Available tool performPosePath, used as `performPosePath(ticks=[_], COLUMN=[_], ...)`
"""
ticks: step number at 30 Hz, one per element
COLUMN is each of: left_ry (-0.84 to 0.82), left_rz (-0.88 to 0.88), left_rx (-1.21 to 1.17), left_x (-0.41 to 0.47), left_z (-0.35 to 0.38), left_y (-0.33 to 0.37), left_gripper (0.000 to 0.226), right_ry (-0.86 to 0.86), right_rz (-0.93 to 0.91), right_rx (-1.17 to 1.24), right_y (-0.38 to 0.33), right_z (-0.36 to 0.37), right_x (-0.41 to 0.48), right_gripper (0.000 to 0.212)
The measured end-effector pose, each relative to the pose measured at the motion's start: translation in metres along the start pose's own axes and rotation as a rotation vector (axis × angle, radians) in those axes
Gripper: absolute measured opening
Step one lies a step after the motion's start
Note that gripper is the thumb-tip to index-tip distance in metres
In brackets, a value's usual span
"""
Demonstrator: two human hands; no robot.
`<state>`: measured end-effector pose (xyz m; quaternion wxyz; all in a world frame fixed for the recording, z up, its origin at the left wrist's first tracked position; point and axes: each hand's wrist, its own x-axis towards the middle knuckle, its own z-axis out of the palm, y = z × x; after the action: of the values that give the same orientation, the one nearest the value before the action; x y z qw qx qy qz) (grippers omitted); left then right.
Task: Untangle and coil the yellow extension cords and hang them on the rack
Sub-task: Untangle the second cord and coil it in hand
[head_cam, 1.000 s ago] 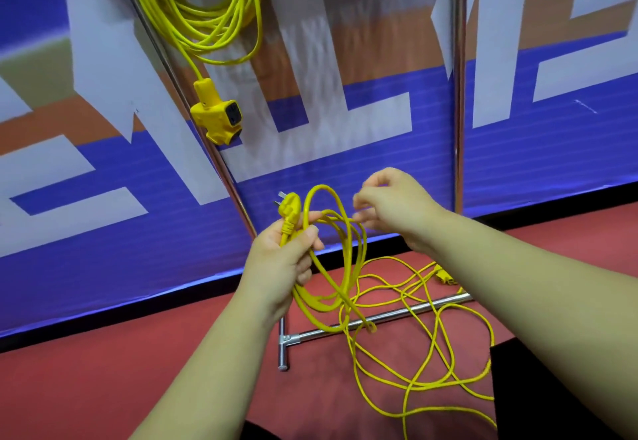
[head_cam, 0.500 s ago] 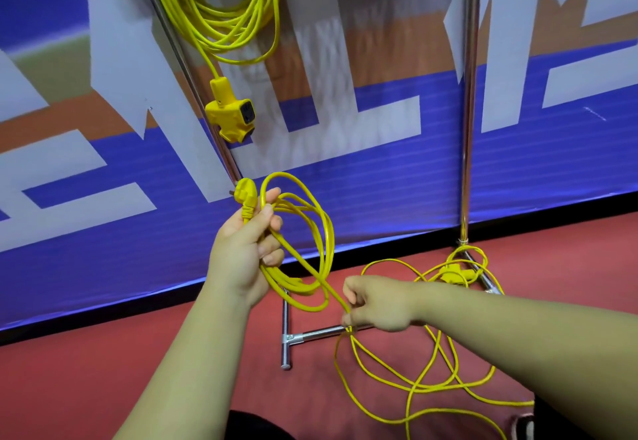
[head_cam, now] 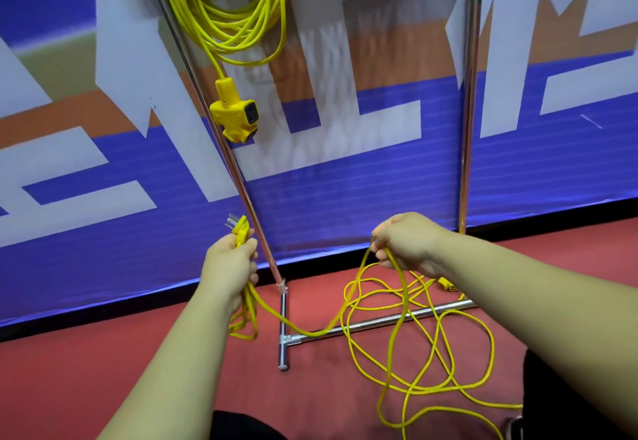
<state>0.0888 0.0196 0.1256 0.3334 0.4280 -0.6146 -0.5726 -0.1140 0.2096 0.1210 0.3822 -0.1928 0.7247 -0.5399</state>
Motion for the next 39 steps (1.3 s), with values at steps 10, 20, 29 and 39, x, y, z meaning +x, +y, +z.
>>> performPosePath(ticks=[10, 20, 29, 39], left_ry=[-0.37, -0.404, -0.262, -0.172], left_rz=[-0.041, -0.068, -0.082, -0.076], left_rx=[-0.247, -0.319, -0.462, -0.635], left_x=[-0.041, -0.051, -0.05, -0.039], left_z=[0.038, 0.056, 0.071, 0.072], left_y=[0.02, 0.017, 0.017, 0.023], left_gripper=[0.027, 0.031, 0.025, 0.018], right_ry=[0.041, -0.013, -0.18, -0.364], right_rz=[-0.169, -0.285, -0.576, -0.624], right_rx=[-0.056, 0.103, -0.1, -0.214], right_y=[-0.024, -0.037, -0.042, -0.025], right_z=[-0.003, -0.003, 0.01, 0.028], right_x=[-0.01, -0.013, -0.03, -0.04], right_gripper=[0.012, 0.015, 0.014, 0.021])
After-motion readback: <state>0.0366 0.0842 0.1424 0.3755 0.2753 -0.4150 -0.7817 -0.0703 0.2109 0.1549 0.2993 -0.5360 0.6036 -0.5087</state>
